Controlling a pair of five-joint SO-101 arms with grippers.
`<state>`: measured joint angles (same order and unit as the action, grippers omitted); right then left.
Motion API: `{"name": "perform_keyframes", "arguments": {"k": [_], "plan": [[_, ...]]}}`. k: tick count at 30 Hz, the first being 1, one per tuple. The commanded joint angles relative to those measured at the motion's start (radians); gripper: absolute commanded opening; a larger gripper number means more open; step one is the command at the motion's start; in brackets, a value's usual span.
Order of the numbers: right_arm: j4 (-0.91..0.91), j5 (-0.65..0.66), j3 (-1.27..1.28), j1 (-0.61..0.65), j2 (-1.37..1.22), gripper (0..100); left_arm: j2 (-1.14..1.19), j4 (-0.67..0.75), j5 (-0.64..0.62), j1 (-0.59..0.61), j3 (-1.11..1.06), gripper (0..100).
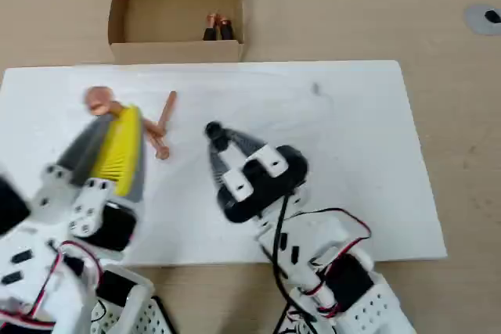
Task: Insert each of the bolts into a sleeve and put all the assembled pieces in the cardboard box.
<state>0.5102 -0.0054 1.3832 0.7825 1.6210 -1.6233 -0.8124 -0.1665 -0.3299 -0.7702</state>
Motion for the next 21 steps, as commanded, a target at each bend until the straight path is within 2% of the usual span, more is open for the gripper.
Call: {"name": "perform_keyframes", "arguments": {"k": [1,6,9,14,21], "plan": [[-0.038,-0.014,0.005,0.073,0.024,1.2,0.004,0.021,-0.003,-0.028,-0.044,1],[-0.037,-0.014,0.002,0.094,0.024,1.2,0.004,0.028,0.000,-0.028,-0.078,1],[-0.035,0.003,0.004,0.094,0.024,1.2,0.008,0.029,0.063,-0.032,-0.075,1],[-0.035,0.006,0.002,0.093,0.024,1.2,0.010,0.023,0.052,-0.084,-0.077,1],[-0.035,0.005,0.002,0.090,0.030,1.2,0.012,0.023,0.052,-0.089,-0.091,1]]}}
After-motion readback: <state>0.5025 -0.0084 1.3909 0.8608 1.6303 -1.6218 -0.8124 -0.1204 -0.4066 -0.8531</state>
